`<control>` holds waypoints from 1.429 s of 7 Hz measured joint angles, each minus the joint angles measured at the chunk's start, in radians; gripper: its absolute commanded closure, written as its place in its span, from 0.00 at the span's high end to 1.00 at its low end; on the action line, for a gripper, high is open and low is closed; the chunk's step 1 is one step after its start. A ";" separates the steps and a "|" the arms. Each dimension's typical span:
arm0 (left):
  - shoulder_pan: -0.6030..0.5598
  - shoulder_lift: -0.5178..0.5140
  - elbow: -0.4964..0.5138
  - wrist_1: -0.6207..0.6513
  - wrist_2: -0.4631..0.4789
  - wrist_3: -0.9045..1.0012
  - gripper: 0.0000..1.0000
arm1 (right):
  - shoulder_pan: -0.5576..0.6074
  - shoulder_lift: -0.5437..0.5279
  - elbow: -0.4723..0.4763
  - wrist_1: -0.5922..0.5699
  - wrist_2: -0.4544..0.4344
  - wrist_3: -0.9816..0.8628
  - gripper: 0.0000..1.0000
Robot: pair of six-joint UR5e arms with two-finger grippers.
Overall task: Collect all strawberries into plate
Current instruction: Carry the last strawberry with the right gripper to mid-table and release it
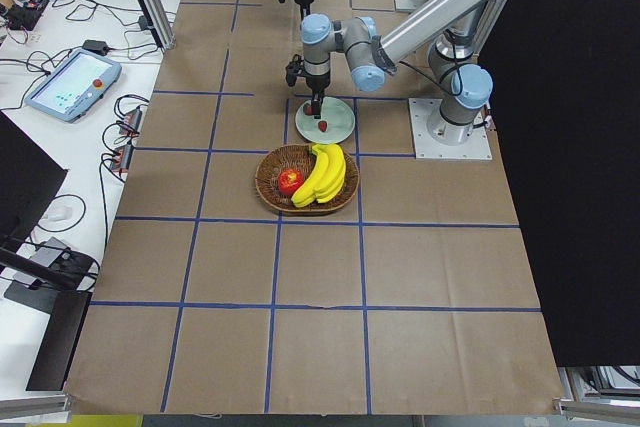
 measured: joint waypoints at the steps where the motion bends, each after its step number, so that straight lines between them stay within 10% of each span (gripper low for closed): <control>1: -0.002 -0.002 0.006 -0.002 -0.013 -0.003 0.99 | 0.017 0.014 0.000 -0.012 0.004 0.015 0.65; 5: -0.025 0.003 0.027 -0.016 -0.055 -0.028 0.99 | 0.044 0.030 -0.003 -0.016 -0.008 0.022 1.00; 10: -0.204 -0.015 0.187 -0.203 -0.079 -0.275 0.99 | -0.166 -0.153 0.002 0.172 -0.028 -0.180 1.00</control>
